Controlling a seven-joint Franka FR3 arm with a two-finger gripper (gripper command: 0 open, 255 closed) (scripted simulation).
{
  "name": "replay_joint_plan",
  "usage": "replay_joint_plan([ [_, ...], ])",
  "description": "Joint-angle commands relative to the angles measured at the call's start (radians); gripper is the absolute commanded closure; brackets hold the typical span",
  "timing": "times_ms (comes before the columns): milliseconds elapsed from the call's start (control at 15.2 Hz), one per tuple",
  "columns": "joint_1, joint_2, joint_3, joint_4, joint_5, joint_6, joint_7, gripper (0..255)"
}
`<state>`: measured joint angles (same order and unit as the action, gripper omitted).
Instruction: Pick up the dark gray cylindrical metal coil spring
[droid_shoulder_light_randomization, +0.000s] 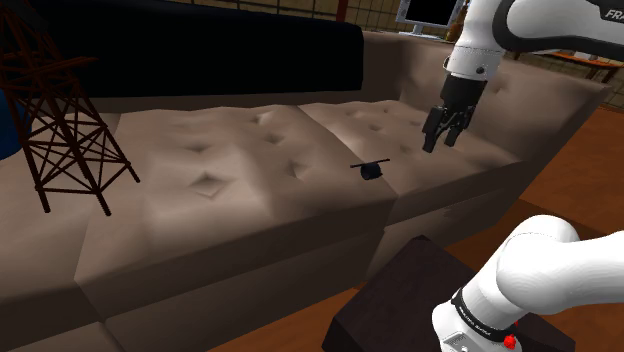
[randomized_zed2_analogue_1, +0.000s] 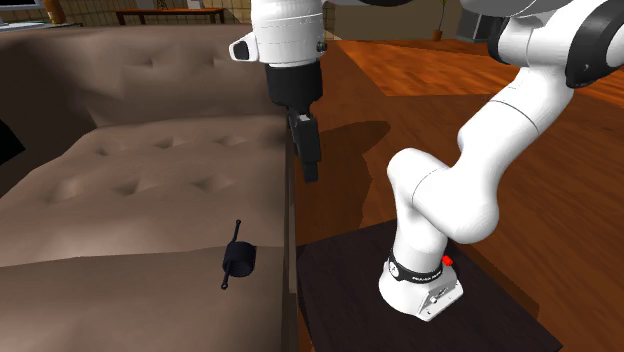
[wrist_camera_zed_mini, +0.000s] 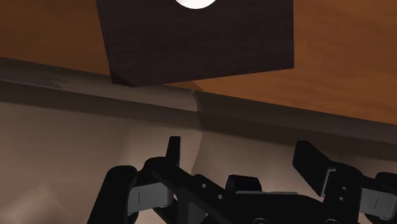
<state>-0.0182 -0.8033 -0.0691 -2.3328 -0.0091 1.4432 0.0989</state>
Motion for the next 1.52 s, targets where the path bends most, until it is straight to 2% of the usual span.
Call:
replay_joint_plan([
  [0,0.0,0.0,0.0,0.0,0.0,0.0,0.0,0],
  [396,0.015,0.018,0.012,-0.16,0.044,0.327,0.021,0],
  [792,0.04,0.113,0.025,-0.259,0.09,0.671,0.029,0],
  [1254,0.042,0.137,0.023,-0.339,0.096,0.774,0.019,0],
  [1452,0.043,0.139,0.023,-0.345,0.096,0.783,0.018,0],
])
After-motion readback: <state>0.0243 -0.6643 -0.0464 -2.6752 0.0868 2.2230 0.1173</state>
